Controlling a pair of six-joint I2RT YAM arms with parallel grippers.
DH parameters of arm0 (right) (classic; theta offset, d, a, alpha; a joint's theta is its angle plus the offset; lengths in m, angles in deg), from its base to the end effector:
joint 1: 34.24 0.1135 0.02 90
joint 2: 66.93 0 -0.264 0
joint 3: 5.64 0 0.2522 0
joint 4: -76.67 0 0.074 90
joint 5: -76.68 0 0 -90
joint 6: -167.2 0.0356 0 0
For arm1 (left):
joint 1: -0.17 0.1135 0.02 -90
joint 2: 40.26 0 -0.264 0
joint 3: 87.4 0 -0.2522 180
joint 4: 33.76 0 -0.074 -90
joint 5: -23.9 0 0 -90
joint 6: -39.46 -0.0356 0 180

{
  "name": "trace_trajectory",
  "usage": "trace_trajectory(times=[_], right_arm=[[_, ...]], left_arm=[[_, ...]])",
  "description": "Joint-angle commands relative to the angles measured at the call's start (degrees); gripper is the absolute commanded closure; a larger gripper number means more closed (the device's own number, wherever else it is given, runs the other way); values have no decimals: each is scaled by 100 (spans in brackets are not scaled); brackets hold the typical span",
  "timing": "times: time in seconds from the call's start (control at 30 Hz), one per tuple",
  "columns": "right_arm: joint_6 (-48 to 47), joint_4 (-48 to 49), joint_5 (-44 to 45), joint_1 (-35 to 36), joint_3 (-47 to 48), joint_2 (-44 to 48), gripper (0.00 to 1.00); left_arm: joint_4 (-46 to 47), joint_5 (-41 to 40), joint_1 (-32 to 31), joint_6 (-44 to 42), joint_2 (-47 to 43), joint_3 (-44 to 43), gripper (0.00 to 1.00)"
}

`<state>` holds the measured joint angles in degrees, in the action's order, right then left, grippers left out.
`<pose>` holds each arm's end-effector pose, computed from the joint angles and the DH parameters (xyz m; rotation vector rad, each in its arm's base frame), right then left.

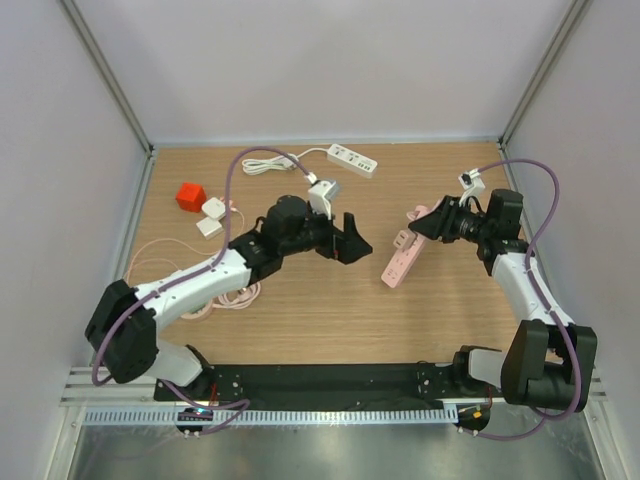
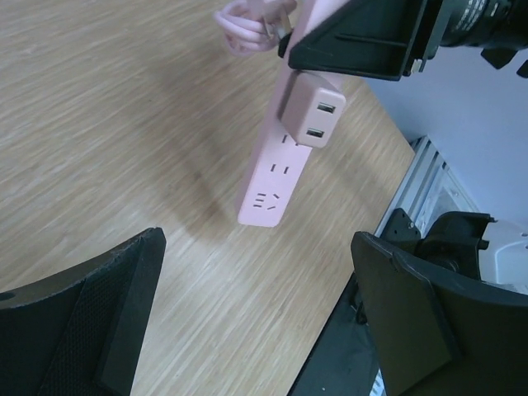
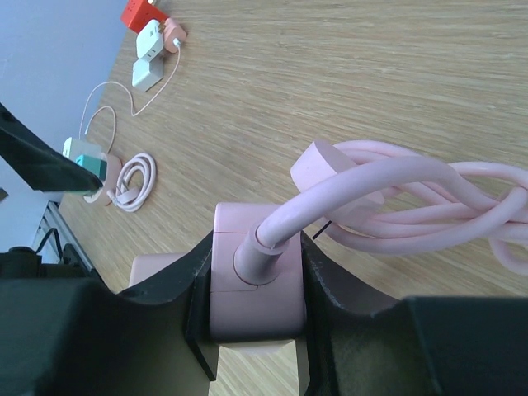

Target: Pull the plug off the socket

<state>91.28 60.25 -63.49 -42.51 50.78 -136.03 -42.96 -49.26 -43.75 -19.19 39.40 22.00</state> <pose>0.2577 -0.0098 0.2577 -0.1477 2.0060 0.9644 0.2264 -0.2324 0.2996 0.4405 2.0045 -1.1402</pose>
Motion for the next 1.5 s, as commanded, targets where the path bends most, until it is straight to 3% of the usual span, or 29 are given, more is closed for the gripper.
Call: trace_trajectory(times=[0.0,0.1,0.3,0.33,0.7,0.83,1.17,1.27,1.47], right_arm=[[173,600,-159,-16,287,107,99],[217,608,-151,-8,296,99,99],[252,600,-133,-8,314,81,99],[252,600,-142,-8,305,90,99],[261,591,-142,-8,323,107,99],[279,591,-159,-16,323,107,99],[279,600,-168,-8,331,90,99],[262,591,-107,-8,331,107,99],[-116,11,1394,-16,402,318,99]], left_arm=[[414,-602,-423,-261,260,-581,0],[170,-1049,-819,-393,681,-1046,0],[-577,-1938,-1346,-499,1587,-2075,10],[-796,-2104,-1399,-533,1710,-2355,16],[-2055,-2862,-1672,-885,2651,-3588,34],[-2152,-2897,-1725,-1008,2888,-3817,47],[-2213,-2511,-1751,-1123,3222,-4300,64],[-2205,-2457,-1751,-1070,3232,-4336,100],[-2012,-3263,-1751,-1192,2714,-3827,100]])
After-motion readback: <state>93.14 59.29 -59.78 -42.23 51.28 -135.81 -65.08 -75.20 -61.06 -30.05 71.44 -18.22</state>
